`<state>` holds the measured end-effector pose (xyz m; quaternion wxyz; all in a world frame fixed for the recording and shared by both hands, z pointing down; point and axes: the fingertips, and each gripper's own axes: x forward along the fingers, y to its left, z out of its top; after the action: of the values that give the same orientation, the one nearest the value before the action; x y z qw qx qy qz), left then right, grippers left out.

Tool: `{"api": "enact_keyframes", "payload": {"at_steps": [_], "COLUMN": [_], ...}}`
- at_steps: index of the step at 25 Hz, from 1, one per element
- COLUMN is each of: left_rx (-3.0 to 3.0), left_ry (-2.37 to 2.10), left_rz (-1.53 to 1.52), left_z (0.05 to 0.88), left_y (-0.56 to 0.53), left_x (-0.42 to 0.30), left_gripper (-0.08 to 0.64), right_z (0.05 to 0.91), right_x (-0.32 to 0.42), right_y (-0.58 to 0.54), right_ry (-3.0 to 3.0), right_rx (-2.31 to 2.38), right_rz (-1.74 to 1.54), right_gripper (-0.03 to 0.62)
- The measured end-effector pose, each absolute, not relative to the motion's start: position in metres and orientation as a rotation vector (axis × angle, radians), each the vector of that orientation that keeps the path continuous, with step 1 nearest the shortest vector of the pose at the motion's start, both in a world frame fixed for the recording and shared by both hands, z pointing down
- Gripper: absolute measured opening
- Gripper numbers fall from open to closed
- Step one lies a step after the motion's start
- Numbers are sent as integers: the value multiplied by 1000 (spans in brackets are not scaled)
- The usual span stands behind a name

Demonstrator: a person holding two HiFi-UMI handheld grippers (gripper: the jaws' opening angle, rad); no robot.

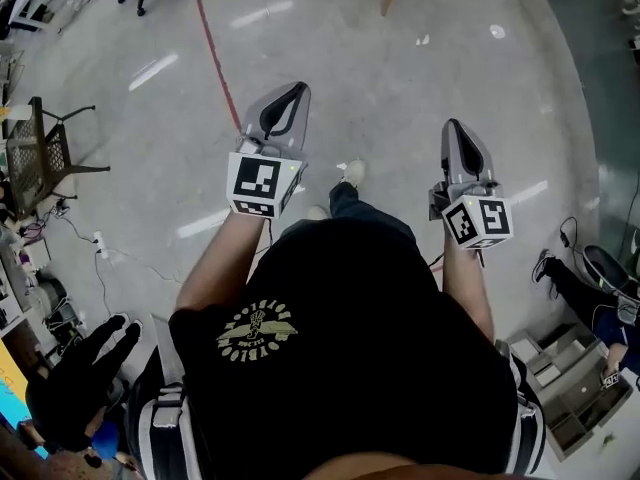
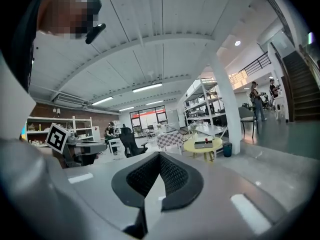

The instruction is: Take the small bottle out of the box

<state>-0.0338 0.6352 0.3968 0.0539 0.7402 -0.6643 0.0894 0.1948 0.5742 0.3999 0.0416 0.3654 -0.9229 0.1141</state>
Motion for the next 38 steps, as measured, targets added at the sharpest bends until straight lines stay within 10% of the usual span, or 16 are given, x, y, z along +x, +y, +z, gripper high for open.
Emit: {"api": "enact_keyframes", "payload": {"at_steps": [38], "left_rx": [2240], "left_ry": [-1941], "left_rz": [258], "left_z": [400], "left_y": [426], "left_x": [-85], "left_gripper": [0], "right_z": [406], "right_x": [154], "right_y": [374], "right_ry": [-2751], "right_rx": [1136], "right_rz": [382], "right_gripper": [8]}}
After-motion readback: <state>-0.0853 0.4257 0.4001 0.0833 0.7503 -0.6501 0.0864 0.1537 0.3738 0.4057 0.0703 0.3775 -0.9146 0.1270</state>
